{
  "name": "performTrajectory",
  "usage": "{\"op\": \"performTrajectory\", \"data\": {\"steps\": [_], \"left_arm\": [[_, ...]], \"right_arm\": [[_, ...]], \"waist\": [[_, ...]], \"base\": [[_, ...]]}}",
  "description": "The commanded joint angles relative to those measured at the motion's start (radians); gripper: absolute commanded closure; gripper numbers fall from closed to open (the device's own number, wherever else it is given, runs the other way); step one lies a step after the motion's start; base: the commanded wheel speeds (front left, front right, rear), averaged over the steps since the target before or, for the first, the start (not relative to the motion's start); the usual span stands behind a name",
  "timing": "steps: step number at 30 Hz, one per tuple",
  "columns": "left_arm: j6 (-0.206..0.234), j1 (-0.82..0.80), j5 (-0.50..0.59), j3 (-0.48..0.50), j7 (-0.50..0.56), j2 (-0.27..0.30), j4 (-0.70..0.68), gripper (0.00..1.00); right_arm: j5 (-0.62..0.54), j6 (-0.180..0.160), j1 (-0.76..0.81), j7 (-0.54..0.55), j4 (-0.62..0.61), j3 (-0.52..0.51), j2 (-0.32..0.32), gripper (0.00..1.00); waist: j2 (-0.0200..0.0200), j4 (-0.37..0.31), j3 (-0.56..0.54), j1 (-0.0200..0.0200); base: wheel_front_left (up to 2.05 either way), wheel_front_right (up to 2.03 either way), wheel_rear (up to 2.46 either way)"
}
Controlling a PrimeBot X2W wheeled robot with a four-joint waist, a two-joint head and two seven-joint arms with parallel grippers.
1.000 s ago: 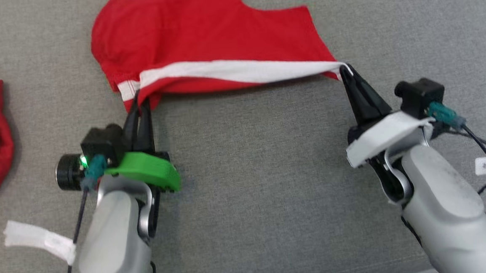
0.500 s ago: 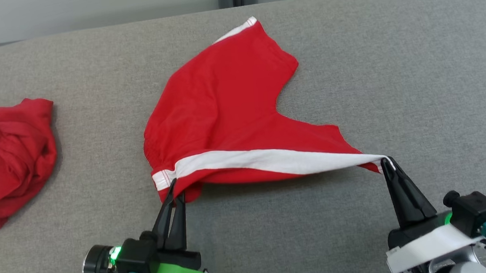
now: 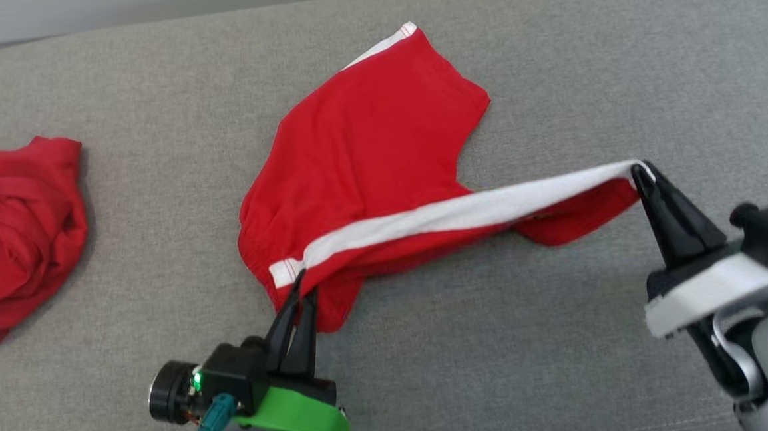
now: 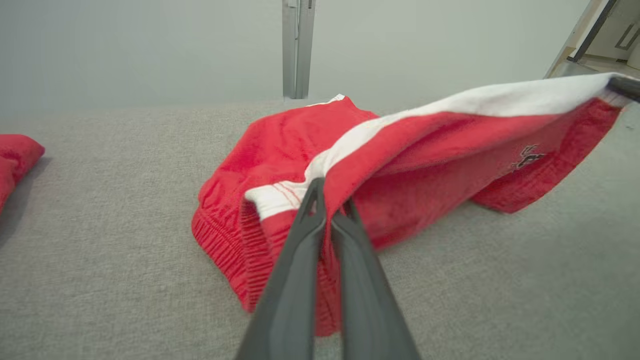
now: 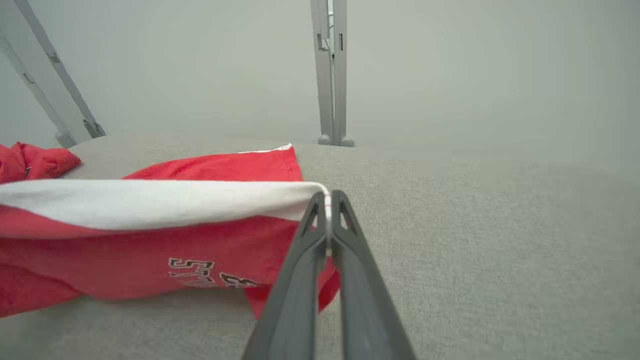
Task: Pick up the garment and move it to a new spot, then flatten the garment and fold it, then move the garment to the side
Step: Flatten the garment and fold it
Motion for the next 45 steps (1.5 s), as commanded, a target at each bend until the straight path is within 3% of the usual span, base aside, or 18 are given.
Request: {"op": "performTrajectory", "data": {"steps": [1,10,15,20,26,27,28,29,30,35,39,45], "left_arm": [[0.006,-0.041,-0.004,0.005,-0.008,-0.002,0.011,1.00],[0.023,-0.275,-0.038,-0.044,-0.081,-0.013,0.111,1.00],[0.045,-0.404,-0.072,-0.091,-0.099,-0.014,0.167,1.00],[0.092,-0.501,-0.133,-0.132,-0.104,-0.014,0.215,1.00],[0.085,-0.588,-0.197,-0.173,-0.082,-0.014,0.317,1.00],[0.083,-0.596,-0.204,-0.181,-0.080,-0.014,0.333,1.00],[0.080,-0.600,-0.212,-0.186,-0.079,-0.014,0.344,1.00],[0.075,-0.606,-0.223,-0.189,-0.085,-0.014,0.354,0.58],[0.075,-0.611,-0.223,-0.192,-0.090,-0.014,0.362,0.00],[0.081,-0.609,-0.212,-0.197,-0.136,-0.014,0.374,0.00],[0.100,-0.575,-0.199,-0.172,-0.160,-0.004,0.349,0.00],[0.129,-0.519,-0.161,-0.078,-0.166,0.027,0.254,0.00]], "right_arm": [[0.010,-0.001,-0.080,0.015,0.028,0.014,-0.027,1.00],[0.082,-0.002,-0.602,0.100,0.336,0.180,-0.184,1.00],[0.108,-0.002,-0.805,0.123,0.504,0.285,-0.240,1.00],[0.132,-0.002,-0.942,0.103,0.640,0.393,-0.249,1.00],[0.159,-0.002,-1.056,0.032,0.789,0.504,-0.223,1.00],[0.164,-0.002,-1.066,0.016,0.807,0.521,-0.217,0.81],[0.164,-0.002,-1.074,0.000,0.820,0.530,-0.216,0.53],[0.168,-0.002,-1.081,-0.022,0.837,0.539,-0.212,0.10],[0.169,-0.002,-1.082,-0.038,0.851,0.546,-0.209,0.00],[0.160,-0.002,-1.061,-0.166,0.904,0.550,-0.192,0.00],[0.175,-0.002,-1.014,-0.222,0.890,0.493,-0.172,0.00],[0.132,-0.001,-0.866,-0.229,0.698,0.315,-0.122,0.00]], "waist": [[-0.0001,0.043,0.078,0.0000],[-0.0001,0.186,0.240,0.0000],[-0.0001,0.265,0.299,0.0000],[-0.0001,0.309,0.336,0.0000],[-0.0001,0.318,0.363,0.0000],[-0.0001,0.317,0.363,0.0000],[-0.0001,0.316,0.363,0.0000],[-0.0001,0.314,0.363,0.0000],[-0.0001,0.313,0.361,0.0000],[-0.0001,0.292,0.335,0.0000],[-0.0001,0.261,0.298,0.0000],[-0.0001,0.186,0.240,0.0000]], "base": [[0.00,0.00,0.00],[0.00,0.00,0.00],[0.00,0.00,0.00],[0.00,0.00,0.00],[0.00,0.00,0.00],[0.00,0.00,0.00],[0.00,0.00,0.00],[0.00,0.00,0.00],[0.00,0.00,0.00],[0.00,0.00,0.00],[0.00,0.00,0.00],[0.00,0.00,0.00]]}}
